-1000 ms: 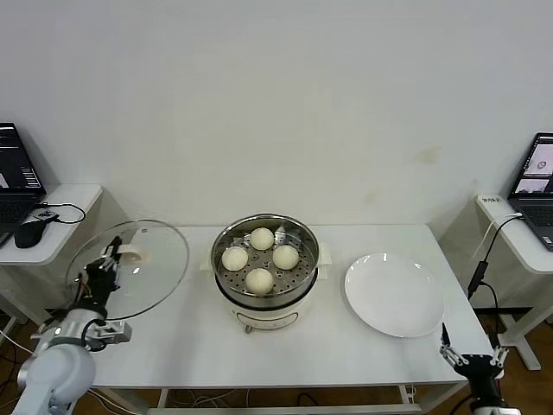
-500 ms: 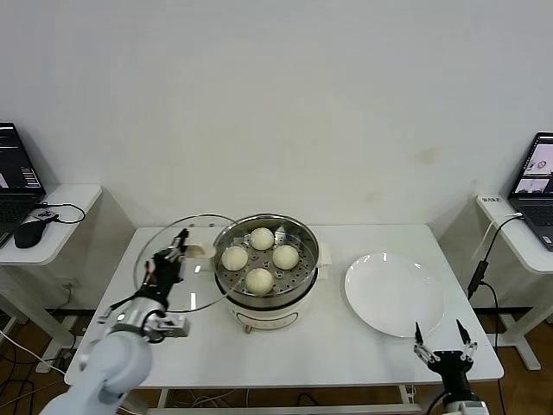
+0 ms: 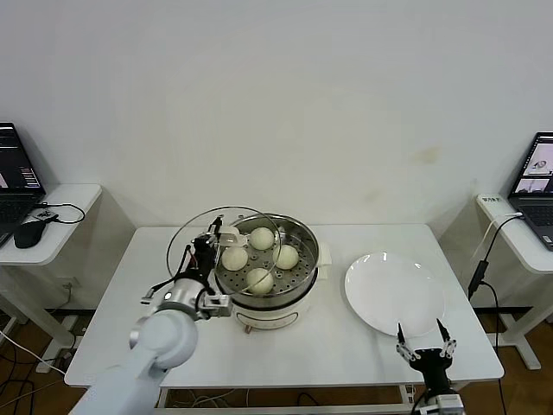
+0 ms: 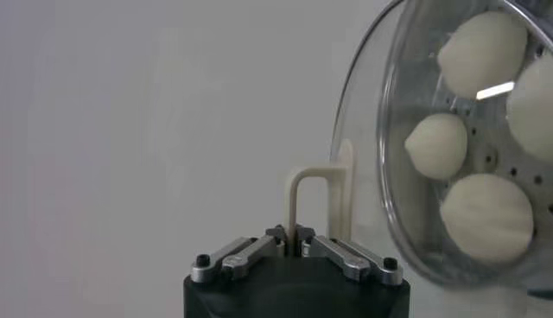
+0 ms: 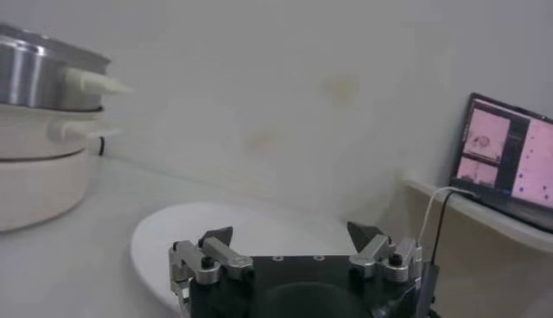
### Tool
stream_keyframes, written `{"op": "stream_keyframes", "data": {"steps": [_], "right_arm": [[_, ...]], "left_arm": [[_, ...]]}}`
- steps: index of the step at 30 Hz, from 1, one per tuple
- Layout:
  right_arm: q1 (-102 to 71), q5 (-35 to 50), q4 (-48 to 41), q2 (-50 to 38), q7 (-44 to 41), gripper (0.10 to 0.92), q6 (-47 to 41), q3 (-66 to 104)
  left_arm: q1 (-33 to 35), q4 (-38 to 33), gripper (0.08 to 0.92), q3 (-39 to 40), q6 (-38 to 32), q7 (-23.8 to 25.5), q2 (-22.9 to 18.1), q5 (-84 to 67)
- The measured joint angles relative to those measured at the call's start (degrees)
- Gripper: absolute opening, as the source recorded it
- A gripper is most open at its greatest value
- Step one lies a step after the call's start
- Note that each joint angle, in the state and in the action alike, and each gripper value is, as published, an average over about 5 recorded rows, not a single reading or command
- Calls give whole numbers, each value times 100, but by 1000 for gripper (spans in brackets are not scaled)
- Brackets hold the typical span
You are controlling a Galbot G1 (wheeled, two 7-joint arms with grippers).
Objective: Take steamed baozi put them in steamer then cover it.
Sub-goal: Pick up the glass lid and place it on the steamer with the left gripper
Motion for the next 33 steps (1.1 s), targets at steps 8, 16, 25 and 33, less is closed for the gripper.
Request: {"op": "stream_keyframes", "data": {"steps": [8, 16, 25, 33], "right_arm": [[-21, -277, -58, 22, 75, 823, -59, -47], [-16, -456, -160, 39, 116, 823, -58, -74], [-24, -525, -229, -6, 124, 823, -35, -97], [-27, -547, -295, -50, 131, 823, -12, -108]], "left_arm": [[-127, 210, 137, 134, 208, 444, -800, 882], [-246, 467, 137, 304, 289, 641, -1532, 1495], [-329, 845, 137, 319, 248, 675, -2101, 2017], [-363, 1201, 137, 271, 208, 633, -2383, 2290]]}}
